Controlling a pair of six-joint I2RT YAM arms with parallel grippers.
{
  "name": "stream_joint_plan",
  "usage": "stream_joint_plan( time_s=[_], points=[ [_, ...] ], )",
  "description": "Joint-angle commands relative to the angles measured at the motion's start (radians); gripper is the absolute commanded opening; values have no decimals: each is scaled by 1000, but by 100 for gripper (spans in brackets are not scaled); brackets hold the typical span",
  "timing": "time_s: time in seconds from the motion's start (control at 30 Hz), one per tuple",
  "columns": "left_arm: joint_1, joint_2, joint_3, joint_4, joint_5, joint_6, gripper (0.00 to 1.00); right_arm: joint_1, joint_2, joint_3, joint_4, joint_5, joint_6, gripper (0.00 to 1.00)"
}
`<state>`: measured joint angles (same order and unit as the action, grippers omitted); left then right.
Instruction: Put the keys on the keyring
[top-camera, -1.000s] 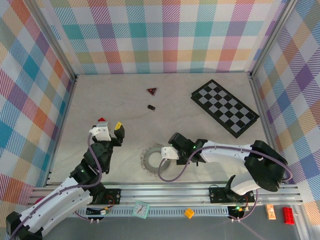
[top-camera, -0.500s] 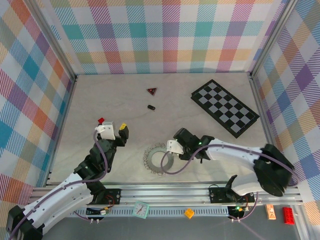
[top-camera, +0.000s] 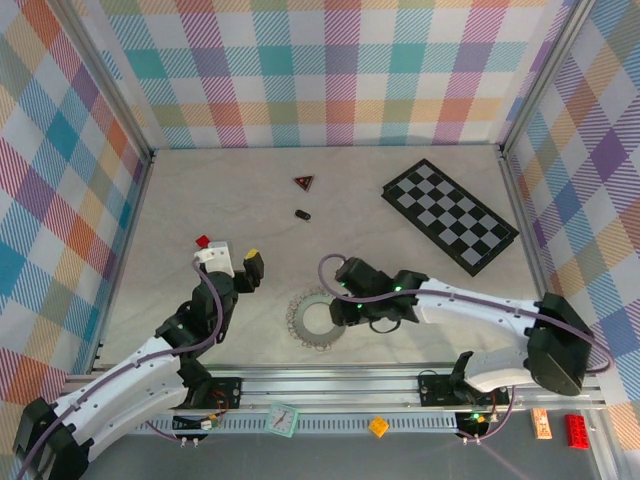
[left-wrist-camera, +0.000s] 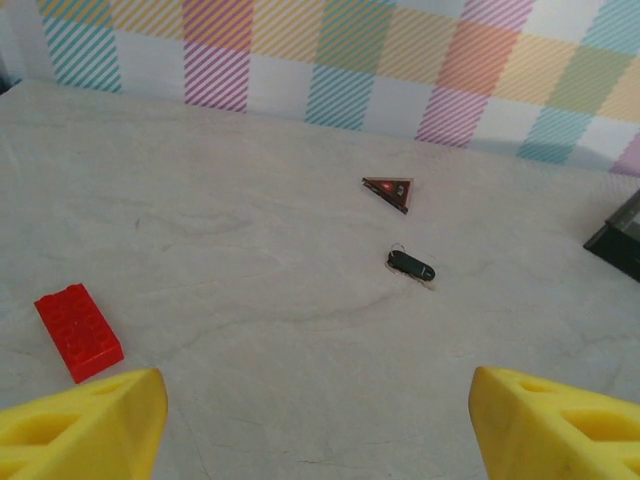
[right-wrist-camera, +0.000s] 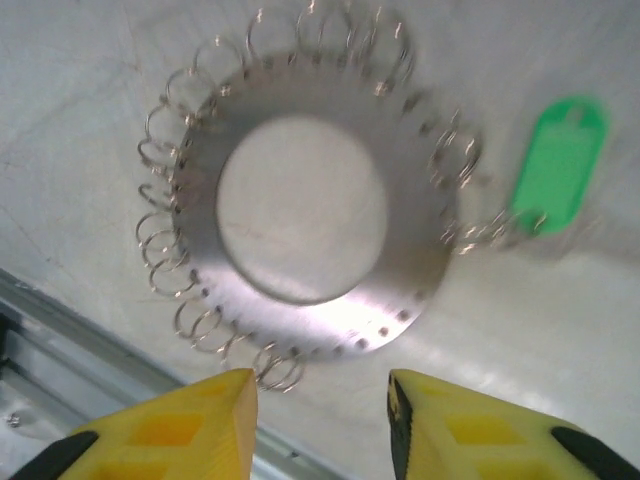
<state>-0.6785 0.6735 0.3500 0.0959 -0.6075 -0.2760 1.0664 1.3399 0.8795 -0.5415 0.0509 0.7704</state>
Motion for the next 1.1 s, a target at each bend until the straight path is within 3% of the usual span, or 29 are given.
stream_joint_plan(
  time_s=[0.0, 0.3, 0.87, 1.07],
  points=[
    [19, 0, -15, 11, -22, -90, 79, 54, 56, 51, -52, -31, 322, 41],
    [26, 9, -22, 25, 23, -116, 81, 133, 213, 86, -54, -30, 619, 41],
    [28, -48, -41, 15, 41, -129, 82, 138, 337, 131, -60, -77, 685, 24],
    [28, -51, -40, 4, 38, -129, 82, 129, 337, 136, -78, -75, 677, 9]
  ],
)
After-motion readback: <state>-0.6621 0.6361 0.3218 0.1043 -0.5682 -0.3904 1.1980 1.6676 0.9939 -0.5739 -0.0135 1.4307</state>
